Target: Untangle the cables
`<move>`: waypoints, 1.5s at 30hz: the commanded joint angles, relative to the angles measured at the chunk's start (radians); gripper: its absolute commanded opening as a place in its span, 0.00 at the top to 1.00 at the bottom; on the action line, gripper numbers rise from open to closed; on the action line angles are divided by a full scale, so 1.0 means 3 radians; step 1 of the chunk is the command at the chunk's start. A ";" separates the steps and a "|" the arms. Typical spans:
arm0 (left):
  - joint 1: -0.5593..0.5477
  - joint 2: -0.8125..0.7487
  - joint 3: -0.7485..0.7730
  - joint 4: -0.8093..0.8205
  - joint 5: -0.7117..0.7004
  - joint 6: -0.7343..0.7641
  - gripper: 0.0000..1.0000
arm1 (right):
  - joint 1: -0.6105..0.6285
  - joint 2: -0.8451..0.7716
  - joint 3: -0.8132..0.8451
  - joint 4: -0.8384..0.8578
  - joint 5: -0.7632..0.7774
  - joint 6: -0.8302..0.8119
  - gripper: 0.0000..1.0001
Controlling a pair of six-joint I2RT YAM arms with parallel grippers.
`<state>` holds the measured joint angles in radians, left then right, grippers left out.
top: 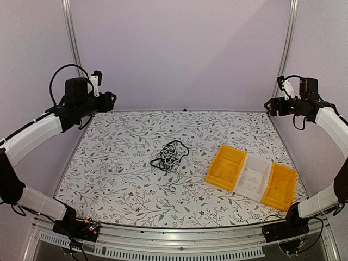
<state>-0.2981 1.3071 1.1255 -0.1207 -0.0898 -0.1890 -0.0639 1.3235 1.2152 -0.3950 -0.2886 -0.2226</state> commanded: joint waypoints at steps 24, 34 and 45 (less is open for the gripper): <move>-0.1339 0.1018 0.0001 -0.0220 0.0615 -0.1233 0.51 | 0.1901 0.1672 0.1105 -0.0482 -0.1235 -0.0180 0.45; -0.1350 0.0854 -0.0251 -0.0249 0.0552 -0.1415 0.51 | 0.2228 0.2367 0.1282 -0.0517 -0.1226 -0.0027 0.27; -0.1446 0.0748 -0.0327 -0.0291 0.0500 -0.1385 0.52 | 0.2228 0.2714 0.1415 -0.0398 -0.1139 0.0248 0.43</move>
<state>-0.7086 1.5539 1.0328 -0.1993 0.0700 -0.6033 0.6064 2.0979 1.5909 -0.5404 -0.6060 -0.1921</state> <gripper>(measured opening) 0.485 0.611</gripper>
